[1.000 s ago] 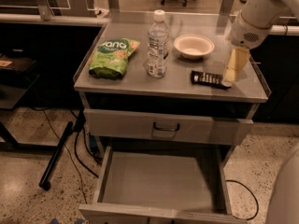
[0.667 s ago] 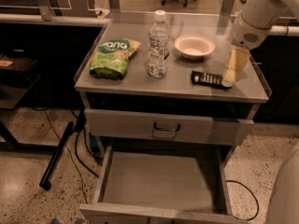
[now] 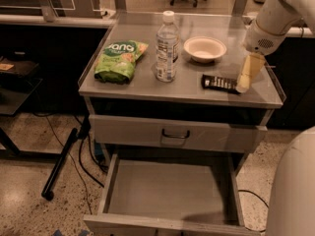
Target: Place rxbar chocolate into middle drawer
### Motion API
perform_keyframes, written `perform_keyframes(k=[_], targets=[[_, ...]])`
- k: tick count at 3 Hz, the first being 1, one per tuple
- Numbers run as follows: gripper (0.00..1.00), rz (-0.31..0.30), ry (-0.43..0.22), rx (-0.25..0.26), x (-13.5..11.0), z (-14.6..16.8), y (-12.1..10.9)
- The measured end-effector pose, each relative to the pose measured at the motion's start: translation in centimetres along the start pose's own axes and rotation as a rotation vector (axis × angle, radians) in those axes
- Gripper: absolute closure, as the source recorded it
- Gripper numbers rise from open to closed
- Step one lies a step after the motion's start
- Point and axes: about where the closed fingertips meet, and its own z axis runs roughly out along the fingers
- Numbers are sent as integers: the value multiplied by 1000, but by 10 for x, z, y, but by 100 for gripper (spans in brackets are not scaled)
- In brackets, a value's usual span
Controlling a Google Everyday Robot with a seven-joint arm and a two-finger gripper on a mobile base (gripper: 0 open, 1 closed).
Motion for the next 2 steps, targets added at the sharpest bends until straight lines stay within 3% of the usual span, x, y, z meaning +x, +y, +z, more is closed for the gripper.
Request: perform_keyframes(k=[2], targets=[[0, 1, -10, -72, -6, 42, 27]])
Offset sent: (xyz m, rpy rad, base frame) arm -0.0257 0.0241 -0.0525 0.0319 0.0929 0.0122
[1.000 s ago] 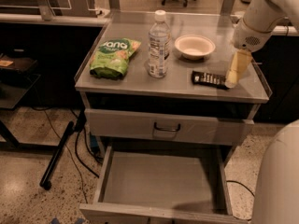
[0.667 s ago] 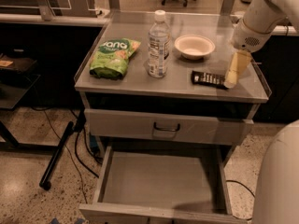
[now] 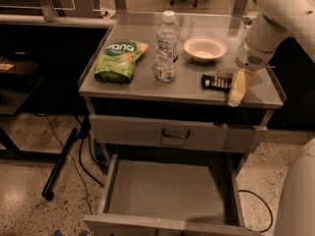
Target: Place rxbar chocolate into middle drawer
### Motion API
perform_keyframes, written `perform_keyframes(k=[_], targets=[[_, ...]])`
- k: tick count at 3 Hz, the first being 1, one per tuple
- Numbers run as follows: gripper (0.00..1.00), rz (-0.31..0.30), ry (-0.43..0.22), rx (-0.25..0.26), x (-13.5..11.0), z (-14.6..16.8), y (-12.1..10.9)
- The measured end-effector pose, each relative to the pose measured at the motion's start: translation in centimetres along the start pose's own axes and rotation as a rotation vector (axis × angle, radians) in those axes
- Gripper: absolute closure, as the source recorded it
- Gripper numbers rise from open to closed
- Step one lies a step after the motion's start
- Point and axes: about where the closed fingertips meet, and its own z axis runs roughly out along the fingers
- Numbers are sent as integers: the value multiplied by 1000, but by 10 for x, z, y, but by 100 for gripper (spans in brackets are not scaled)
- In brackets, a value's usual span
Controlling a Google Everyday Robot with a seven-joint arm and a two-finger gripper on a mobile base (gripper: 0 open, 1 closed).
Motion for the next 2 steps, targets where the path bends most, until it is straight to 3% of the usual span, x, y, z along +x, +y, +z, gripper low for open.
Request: perform_keyframes(k=[2], targets=[[0, -18, 5, -15, -3, 11, 0]])
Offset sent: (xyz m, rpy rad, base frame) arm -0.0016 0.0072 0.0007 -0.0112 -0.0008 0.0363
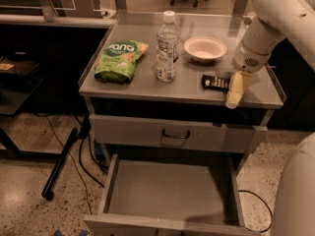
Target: Place rxbar chocolate into middle drawer
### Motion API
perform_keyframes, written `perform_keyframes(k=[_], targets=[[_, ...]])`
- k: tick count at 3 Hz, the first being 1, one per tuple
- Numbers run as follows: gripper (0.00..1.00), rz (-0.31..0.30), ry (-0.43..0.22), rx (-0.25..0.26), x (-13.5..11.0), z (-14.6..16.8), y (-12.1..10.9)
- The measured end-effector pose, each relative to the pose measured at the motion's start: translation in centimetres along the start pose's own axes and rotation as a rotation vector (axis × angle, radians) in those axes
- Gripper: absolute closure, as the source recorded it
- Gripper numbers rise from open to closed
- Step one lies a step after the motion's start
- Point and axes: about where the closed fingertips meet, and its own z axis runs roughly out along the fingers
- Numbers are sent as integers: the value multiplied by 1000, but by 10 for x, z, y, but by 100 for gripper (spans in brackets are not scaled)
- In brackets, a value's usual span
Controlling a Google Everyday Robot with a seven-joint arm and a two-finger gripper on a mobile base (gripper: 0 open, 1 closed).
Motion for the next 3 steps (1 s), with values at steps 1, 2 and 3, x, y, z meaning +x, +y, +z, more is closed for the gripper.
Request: perform_keyframes(k=[1, 2, 3], targets=[[0, 0, 0, 0, 0, 0, 0], [19, 0, 0, 0, 0, 0, 0], [42, 0, 0, 0, 0, 0, 0]])
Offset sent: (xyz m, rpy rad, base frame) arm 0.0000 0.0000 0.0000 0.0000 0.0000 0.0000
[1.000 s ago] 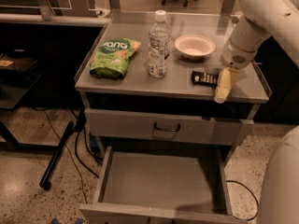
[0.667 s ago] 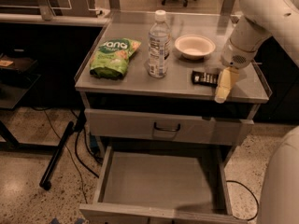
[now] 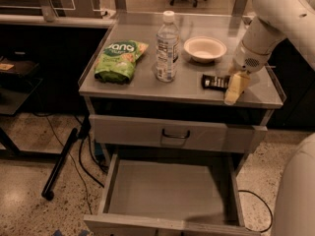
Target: Place rxbar chocolate into middle drawer
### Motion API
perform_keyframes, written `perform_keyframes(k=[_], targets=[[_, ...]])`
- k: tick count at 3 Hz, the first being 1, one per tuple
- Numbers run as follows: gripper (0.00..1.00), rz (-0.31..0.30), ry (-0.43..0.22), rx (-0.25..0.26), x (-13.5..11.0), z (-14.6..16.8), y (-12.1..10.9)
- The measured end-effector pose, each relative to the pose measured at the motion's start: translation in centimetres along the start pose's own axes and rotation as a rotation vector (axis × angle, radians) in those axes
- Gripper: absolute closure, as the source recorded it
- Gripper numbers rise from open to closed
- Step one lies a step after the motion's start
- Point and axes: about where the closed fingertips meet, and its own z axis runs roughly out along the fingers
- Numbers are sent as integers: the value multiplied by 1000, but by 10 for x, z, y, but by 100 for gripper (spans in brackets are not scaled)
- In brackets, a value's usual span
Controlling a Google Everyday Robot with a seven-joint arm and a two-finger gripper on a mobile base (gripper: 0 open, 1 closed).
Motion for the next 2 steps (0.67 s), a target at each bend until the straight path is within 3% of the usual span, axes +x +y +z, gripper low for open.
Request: perform_keyframes(k=[2], targets=[[89, 0, 0, 0, 0, 0, 0]])
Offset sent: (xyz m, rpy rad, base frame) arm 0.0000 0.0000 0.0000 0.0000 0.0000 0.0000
